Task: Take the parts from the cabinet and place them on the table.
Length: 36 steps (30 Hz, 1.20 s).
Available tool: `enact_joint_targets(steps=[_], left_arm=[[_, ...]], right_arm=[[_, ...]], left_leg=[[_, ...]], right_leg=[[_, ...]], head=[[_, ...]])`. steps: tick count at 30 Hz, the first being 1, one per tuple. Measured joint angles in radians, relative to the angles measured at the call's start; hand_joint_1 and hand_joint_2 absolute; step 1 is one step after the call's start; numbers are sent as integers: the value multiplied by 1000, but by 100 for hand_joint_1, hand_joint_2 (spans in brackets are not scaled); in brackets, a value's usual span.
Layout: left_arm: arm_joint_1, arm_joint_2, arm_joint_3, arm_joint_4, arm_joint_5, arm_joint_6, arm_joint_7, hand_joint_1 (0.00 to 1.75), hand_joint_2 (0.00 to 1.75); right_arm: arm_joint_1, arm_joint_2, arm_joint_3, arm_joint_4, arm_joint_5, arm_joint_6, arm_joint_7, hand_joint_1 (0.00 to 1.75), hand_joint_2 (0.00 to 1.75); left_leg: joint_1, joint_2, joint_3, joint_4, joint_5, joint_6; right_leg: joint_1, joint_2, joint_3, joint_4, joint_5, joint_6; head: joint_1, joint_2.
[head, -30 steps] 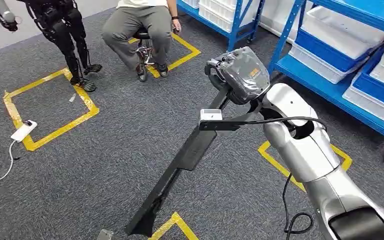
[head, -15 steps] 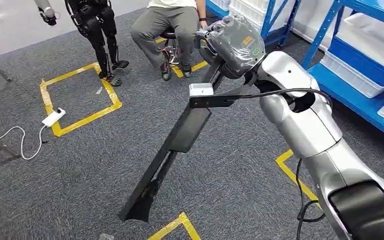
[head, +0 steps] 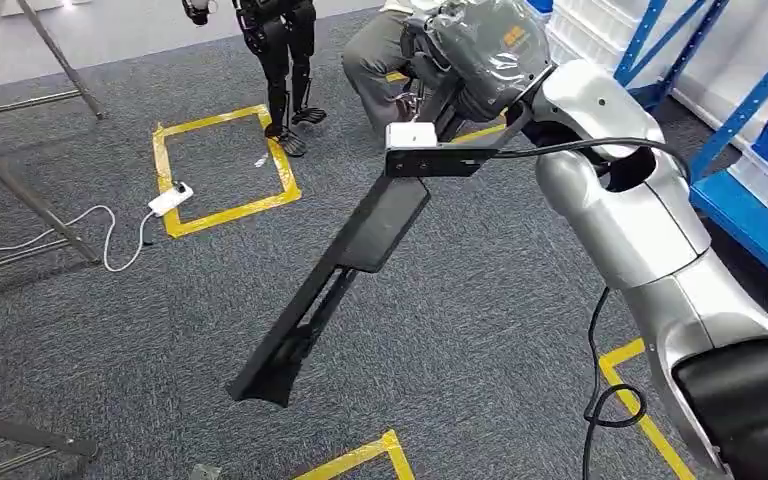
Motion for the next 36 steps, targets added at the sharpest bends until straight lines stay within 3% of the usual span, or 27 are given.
enact_joint_targets(steps=[2, 3, 4, 7, 8, 9, 10, 12, 13, 14, 15, 17, 18, 19, 20, 23, 24, 25, 26, 28, 29, 30, 32, 33, 34, 35, 36], left_arm=[[2, 0, 1, 0, 0, 0, 0, 0, 175], [3, 1, 3, 0, 2, 0, 0, 0, 175], [2, 2, 4, 0, 2, 1, 0, 0, 175], [9, 2, 9, 1, 2, 2, 0, 0, 175], [11, 7, 11, 1, 3, 3, 0, 0, 175], [13, 3, 13, 2, 3, 3, 0, 0, 175], [11, 4, 14, 2, 3, 3, 0, 0, 175], [9, 4, 14, 2, 3, 3, 0, 0, 175], [10, 3, 14, 2, 3, 2, 0, 0, 175], [11, 3, 14, 2, 3, 2, 0, 0, 175], [12, 3, 15, 2, 3, 2, 0, 0, 175], [11, 4, 15, 2, 3, 2, 0, 0, 175], [11, 4, 15, 2, 3, 2, 0, 0, 175], [8, 4, 15, 2, 3, 2, 0, 0, 175], [8, 4, 16, 2, 3, 3, 0, 0, 175], [10, 5, 20, 2, 3, 3, 0, 0, 175], [12, 2, 22, 2, 3, 3, 0, 0, 175], [11, 2, 23, 2, 4, 3, 0, 0, 175], [10, 4, 24, 2, 4, 3, 0, 0, 175], [8, 4, 26, 2, 4, 3, 0, 0, 175], [8, 3, 26, 2, 4, 3, 0, 0, 175], [11, 3, 27, 2, 4, 3, 1, 0, 175], [13, 2, 27, 2, 4, 3, 1, 0, 175], [14, 2, 27, 2, 4, 3, 1, 0, 175], [13, 2, 28, 2, 4, 3, 1, 0, 175], [13, 3, 28, 2, 4, 3, 1, 0, 175], [15, 3, 28, 2, 4, 3, 1, 0, 175]], right_arm=[[-1, -5, 0, 3, -3, 0, 0, 169, 175], [0, -10, 1, 5, -4, 0, 0, 169, 175], [-1, -8, 5, 8, -5, -3, -2, 169, 175], [-1, -7, 10, 14, -7, -6, -1, 169, 175], [-4, -6, 10, 16, -8, -6, -1, 169, 175], [-5, -3, 11, 17, -9, -6, -1, 169, 175], [-8, -3, 12, 17, -10, -7, -1, 169, 175], [-7, -3, 17, 20, -10, -7, -1, 169, 175], [-7, -3, 20, 22, -10, -7, -1, 169, 175], [-7, -3, 24, 23, -10, -7, -1, 169, 175], [-7, -3, 26, 24, -10, -7, -1, 169, 175], [-8, -2, 27, 25, -10, -7, -1, 169, 175], [-10, -1, 27, 25, -10, -8, -1, 169, 175], [-13, -2, 27, 25, -10, -8, -1, 169, 175], [-15, -4, 27, 26, -11, -9, -1, 169, 175], [-14, -2, 32, 27, -11, -13, -1, 169, 175], [-11, -3, 32, 28, -11, -15, -1, 169, 175], [-12, -6, 32, 28, -13, -17, -1, 169, 175], [-12, -8, 32, 29, -14, -19, -1, 169, 175], [-1, -13, 33, 33, -14, -19, -1, 169, 175], [4, -16, 34, 35, -14, -19, -1, 169, 175], [8, -16, 35, 36, -14, -19, -1, 169, 175], [7, -17, 35, 36, -14, -19, -1, 169, 175], [6, -18, 35, 36, -14, -19, -1, 169, 175], [7, -21, 35, 38, -14, -19, -1, 169, 175], [8, -18, 36, 38, -15, -20, -2, 169, 175], [11, -16, 36, 39, -16, -20, -1, 169, 175]], left_leg=[[4, -23, -1, 12, -5, -8], [6, -33, -8, 22, -10, -16], [0, -43, -17, 32, -14, -24], [9, -58, -25, 24, -4, -40], [10, -61, -28, 26, -7, -44], [5, -9, -36, 49, -23, -47], [6, 28, -63, 106, -57, -51], [10, 53, -139, 259, -125, -55], [11, 56, -170, 317, -142, -56], [12, 57, -183, 334, -138, -56], [12, 59, -171, 306, -115, -54], [11, 77, -80, 141, -34, -45], [6, 121, -34, 67, -11, -38], [-8, 141, -24, 47, -23, -37], [-7, 122, -29, 45, -21, -32], [-9, 92, -25, 34, -18, -18], [-1, 85, -11, 23, -11, -11], [-1, 76, -9, 18, -8, -4], [-1, 66, -9, 18, -8, -1], [0, 39, -9, 18, -9, 1], [0, 24, -9, 19, -9, 1], [0, 11, -9, 20, -9, 1], [2, -15, -9, 25, -11, -3], [2, -25, -11, 30, -15, -9], [-2, -34, -17, 40, -19, -16], [-3, -42, -23, 43, -20, -21], [-1, -48, -25, 39, -17, -26]], right_leg=[[-14, 18, 78, -169, 74, 26], [-25, 58, 102, -229, 85, 32], [-12, 54, 110, -230, 85, 20], [-1, 34, 104, -223, 90, 0], [-13, 24, 107, -230, 94, -9], [-12, 16, 111, -232, 95, -15], [-9, 8, 112, -232, 93, -25], [-1, -12, 115, -232, 89, -32], [2, -21, 115, -232, 87, -34], [4, -31, 116, -231, 87, -35], [6, -41, 117, -231, 85, -35], [8, -60, 123, -231, 80, -35], [11, -67, 126, -232, 78, -34], [23, -72, 124, -229, 73, -27], [22, -79, 125, -231, 72, -24], [24, -106, 138, -238, 65, -10], [21, -78, 126, -223, 55, -6], [19, -36, 110, -179, 34, -11], [17, -17, 74, -107, 5, -17], [12, -5, -9, 46, -43, -21], [12, -2, -31, 76, -44, -14], [10, -2, -28, 54, -28, -5], [0, 8, 38, -102, 49, 20], [-9, 32, 75, -185, 83, 30], [-12, 66, 87, -214, 89, 29], [-9, 48, 91, -217, 93, 13], [-4, 42, 91, -217, 93, 4]], head=[[0, 0], [1, 0], [1, 0], [-2, 0], [-3, 0], [-5, 0], [-12, 0], [-12, 0], [-13, 0], [-13, 0], [-12, 0], [-12, 0], [-13, 0], [-14, 0], [-7, 0], [-8, 0], [-5, 0], [-6, 0], [-3, 0], [-2, 0], [-1, 0], [-2, 0], [-2, 0], [-1, 0], [2, 0], [0, 0], [-3, 0]])
